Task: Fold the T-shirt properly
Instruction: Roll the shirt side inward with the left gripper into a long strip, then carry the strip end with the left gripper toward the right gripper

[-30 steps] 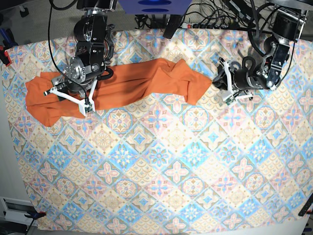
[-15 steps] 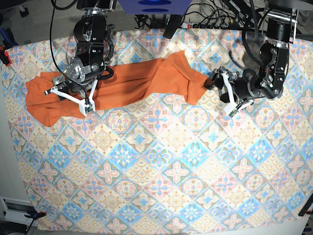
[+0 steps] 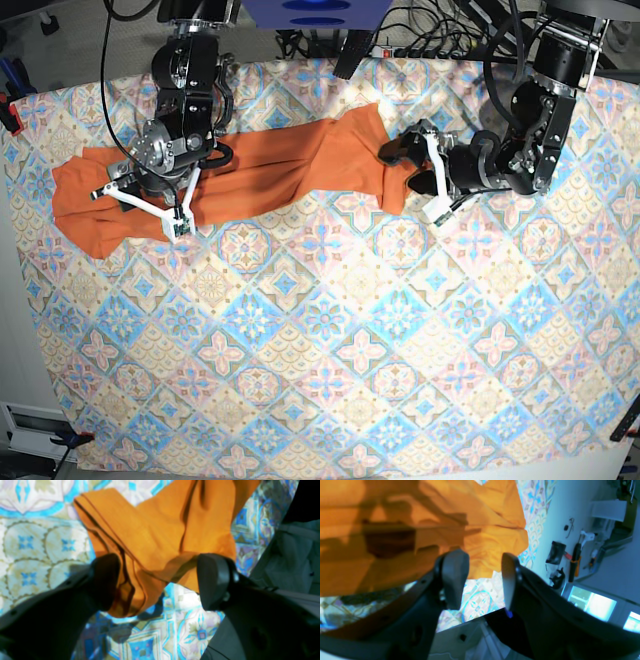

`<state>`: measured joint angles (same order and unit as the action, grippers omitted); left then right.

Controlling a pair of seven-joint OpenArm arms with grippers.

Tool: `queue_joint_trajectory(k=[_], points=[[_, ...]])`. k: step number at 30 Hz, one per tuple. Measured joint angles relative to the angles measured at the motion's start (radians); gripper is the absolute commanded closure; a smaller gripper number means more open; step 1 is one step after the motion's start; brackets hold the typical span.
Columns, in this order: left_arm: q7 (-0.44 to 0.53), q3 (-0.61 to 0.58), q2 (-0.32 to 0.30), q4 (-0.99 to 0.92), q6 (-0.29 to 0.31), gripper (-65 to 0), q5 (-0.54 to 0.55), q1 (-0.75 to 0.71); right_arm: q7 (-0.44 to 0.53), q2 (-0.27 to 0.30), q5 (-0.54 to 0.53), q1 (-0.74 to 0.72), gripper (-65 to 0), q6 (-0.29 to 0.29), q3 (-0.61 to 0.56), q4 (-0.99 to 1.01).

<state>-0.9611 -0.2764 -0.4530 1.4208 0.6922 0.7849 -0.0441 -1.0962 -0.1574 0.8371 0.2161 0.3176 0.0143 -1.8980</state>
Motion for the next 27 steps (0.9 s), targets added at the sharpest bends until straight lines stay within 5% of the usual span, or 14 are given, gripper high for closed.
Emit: queue_joint_trajectory(k=[8, 11, 13, 21, 27], points=[[0.107, -0.113, 0.065, -0.183, 0.018, -47.9, -0.007, 0.052, -0.002, 0.000, 0.026, 0.001, -25.2, -0.003, 0.001, -0.001], [0.183, -0.170, 0.065, -0.210, 0.018, -45.7, 0.004, 0.060, 0.026, 0.000, 0.092, 0.000, -25.2, -0.108, 0.001, -0.001], [0.196, -0.180, 0.074, -0.215, 0.016, -39.8, 0.009, 0.058, 0.058, 0.002, 0.110, 0.000, -25.2, -0.148, 0.001, -0.001], [0.168, -0.191, 0.109, -0.230, 0.011, -5.2, -0.009, 0.050, 0.068, 0.000, 0.113, 0.003, -25.2, -0.151, 0.001, -0.001], [0.158, -0.191, 0.112, -0.230, 0.011, -4.5, -0.008, 0.049, 0.077, -0.002, 0.113, 0.002, -25.2, -0.175, 0.027, -0.001]])
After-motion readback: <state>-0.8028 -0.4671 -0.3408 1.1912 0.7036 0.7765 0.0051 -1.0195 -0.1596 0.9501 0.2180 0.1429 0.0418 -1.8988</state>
